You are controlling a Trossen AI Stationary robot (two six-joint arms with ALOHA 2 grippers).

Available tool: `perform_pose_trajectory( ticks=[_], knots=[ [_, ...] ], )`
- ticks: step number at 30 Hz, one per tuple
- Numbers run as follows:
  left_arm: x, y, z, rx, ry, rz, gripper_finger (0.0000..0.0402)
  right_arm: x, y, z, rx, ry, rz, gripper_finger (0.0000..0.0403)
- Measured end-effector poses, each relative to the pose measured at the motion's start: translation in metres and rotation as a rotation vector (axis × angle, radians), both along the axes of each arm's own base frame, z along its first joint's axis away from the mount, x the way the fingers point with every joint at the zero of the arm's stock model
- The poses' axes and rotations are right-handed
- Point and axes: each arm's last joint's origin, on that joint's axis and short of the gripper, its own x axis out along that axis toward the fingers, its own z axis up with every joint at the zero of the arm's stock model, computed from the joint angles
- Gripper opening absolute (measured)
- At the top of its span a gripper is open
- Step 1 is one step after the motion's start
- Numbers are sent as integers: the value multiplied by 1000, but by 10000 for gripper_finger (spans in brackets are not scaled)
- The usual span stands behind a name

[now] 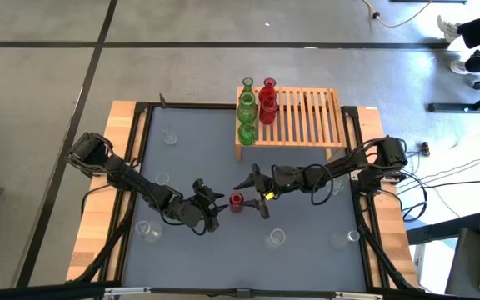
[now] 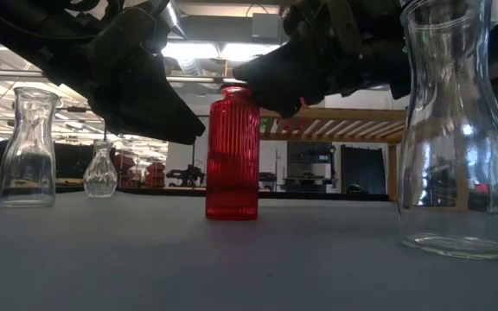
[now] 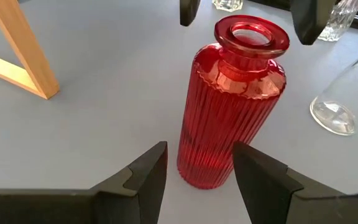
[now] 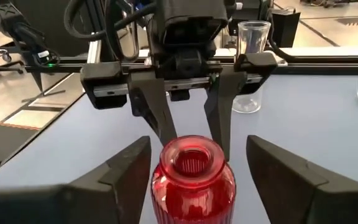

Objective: Sort vases onto shelf
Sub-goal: Put the red vase on the shelf, aligned with the other red vases

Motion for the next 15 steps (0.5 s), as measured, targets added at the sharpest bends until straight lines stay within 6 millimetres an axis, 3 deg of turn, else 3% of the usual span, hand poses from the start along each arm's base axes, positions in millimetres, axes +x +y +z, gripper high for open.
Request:
perform_pose_trajectory(
  ticks=[15],
  knots=[
    [0, 0, 0, -6, 0, -5, 176, 19, 3, -10, -5, 49, 7, 236]
  ],
)
